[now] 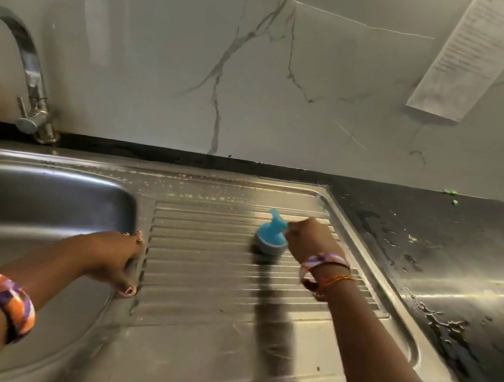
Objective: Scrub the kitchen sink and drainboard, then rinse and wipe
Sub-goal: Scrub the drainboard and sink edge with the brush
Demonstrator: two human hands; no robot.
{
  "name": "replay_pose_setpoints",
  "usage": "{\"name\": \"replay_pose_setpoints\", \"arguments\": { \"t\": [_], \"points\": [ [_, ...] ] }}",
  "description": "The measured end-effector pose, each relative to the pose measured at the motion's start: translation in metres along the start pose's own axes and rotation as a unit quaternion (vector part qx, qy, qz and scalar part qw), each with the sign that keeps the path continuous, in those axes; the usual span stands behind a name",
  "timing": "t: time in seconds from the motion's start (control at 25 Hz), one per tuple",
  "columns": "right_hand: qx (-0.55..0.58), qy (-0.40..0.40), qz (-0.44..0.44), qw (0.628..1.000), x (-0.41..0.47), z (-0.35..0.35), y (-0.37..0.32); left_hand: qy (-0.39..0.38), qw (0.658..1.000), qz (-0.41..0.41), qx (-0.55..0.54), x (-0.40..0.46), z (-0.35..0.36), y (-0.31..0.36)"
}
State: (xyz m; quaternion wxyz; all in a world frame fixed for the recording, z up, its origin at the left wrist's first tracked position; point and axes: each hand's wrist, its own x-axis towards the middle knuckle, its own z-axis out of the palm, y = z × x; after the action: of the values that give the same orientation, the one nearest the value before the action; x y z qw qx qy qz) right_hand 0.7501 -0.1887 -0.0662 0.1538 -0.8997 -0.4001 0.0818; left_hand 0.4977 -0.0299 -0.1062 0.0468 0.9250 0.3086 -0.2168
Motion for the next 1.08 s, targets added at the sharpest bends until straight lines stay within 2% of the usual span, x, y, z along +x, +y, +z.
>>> {"name": "replay_pose_setpoints", "arguments": {
  "t": [0.08,0.16,0.24,0.32,0.52,0.6,0.64,0.72,0.84,0.96,1.08],
  "points": [
    [-0.01,0.037,0.118,0.992,0.011,-0.032,0.059,-0.001,1.0,0.004,-0.018,-0.003,0.0,0.0],
    [0.007,0.066,0.209,0.976,0.017,-0.055,0.089,0.008,0.999,0.008,-0.039,-0.007,0.001,-0.001],
    [0.026,0.071,0.218,0.973,0.023,-0.054,0.08,0.023,0.998,0.011,-0.065,-0.012,0.003,-0.001],
    [0.042,0.057,0.172,0.983,0.022,-0.035,0.038,0.03,0.995,0.002,-0.097,-0.016,0.007,0.0],
    [0.108,-0.03,-0.035,0.993,-0.014,0.057,-0.113,0.026,0.995,-0.045,-0.088,-0.016,0.009,0.001],
    [0.103,-0.056,-0.111,0.987,-0.03,0.075,-0.145,0.027,0.997,-0.047,-0.059,-0.015,0.007,0.003],
    [0.099,-0.059,-0.123,0.986,-0.031,0.074,-0.144,0.025,0.997,-0.047,-0.05,-0.015,0.006,0.004],
    [0.099,-0.044,-0.096,0.989,-0.018,0.059,-0.111,0.021,0.997,-0.046,-0.056,-0.015,0.006,0.002],
    [0.019,-0.023,-0.027,0.999,0.008,0.012,-0.026,0.024,0.996,-0.044,-0.068,-0.011,0.007,-0.001],
    [0.001,0.027,0.114,0.993,0.019,-0.038,0.046,0.014,0.997,-0.044,-0.058,-0.009,0.01,-0.003],
    [0.0,0.059,0.205,0.977,0.017,-0.052,0.062,0.019,0.997,-0.035,-0.07,-0.007,0.012,-0.005]
  ]
}}
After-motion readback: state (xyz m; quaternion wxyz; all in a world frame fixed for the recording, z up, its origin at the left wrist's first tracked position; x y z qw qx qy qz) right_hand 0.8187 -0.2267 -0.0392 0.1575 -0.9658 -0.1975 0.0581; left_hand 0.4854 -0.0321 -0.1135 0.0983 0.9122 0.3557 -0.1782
